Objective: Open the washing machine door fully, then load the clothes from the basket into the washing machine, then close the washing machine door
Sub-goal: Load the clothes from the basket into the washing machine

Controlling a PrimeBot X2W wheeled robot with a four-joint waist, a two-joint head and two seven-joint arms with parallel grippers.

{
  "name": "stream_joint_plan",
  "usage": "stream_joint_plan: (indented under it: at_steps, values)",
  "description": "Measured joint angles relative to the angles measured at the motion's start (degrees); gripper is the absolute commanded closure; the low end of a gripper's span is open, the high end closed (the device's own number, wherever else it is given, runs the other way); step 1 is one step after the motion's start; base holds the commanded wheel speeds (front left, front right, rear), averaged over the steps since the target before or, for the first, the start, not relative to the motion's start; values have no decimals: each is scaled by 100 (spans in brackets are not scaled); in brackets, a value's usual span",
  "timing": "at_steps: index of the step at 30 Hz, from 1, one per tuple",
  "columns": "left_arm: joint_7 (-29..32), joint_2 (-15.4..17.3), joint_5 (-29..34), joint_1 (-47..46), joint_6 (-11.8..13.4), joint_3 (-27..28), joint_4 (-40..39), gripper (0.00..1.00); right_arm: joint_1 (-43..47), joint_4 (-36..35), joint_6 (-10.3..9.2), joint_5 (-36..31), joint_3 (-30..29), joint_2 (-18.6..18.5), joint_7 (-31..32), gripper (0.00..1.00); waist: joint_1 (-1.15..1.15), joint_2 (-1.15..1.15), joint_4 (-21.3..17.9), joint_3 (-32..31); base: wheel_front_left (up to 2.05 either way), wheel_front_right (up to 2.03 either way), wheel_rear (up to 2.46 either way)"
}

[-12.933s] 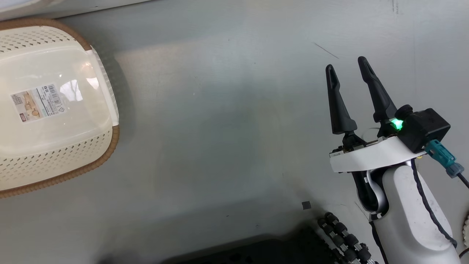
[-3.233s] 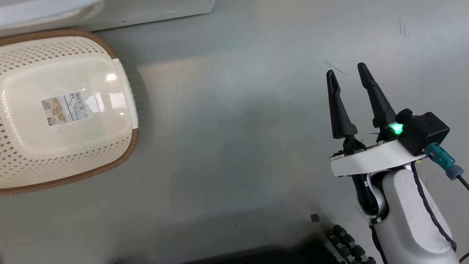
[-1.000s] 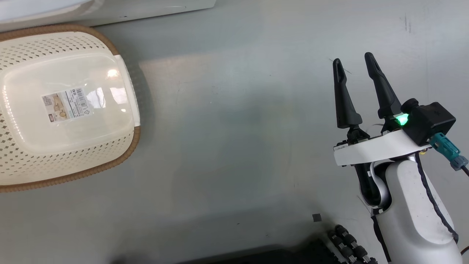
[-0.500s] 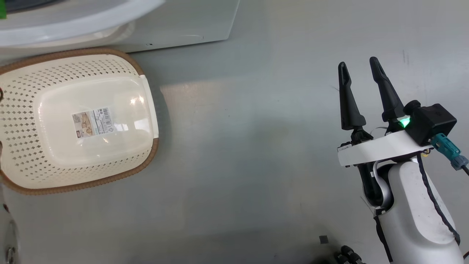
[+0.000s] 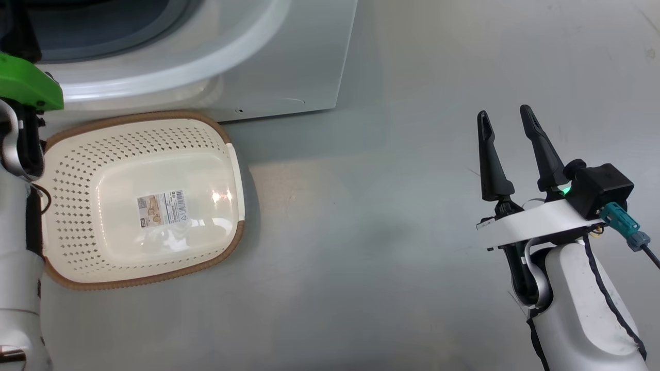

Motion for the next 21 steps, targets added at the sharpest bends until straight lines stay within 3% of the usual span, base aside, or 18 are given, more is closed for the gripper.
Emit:
stream_joint_plan:
  at_steps: [21]
  values:
    - [-1, -247, 255, 1997, 134, 353, -1347, 0, 651, 240, 2, -69, -32, 4, 0, 0, 0, 0, 150, -1444, 0, 0, 0]
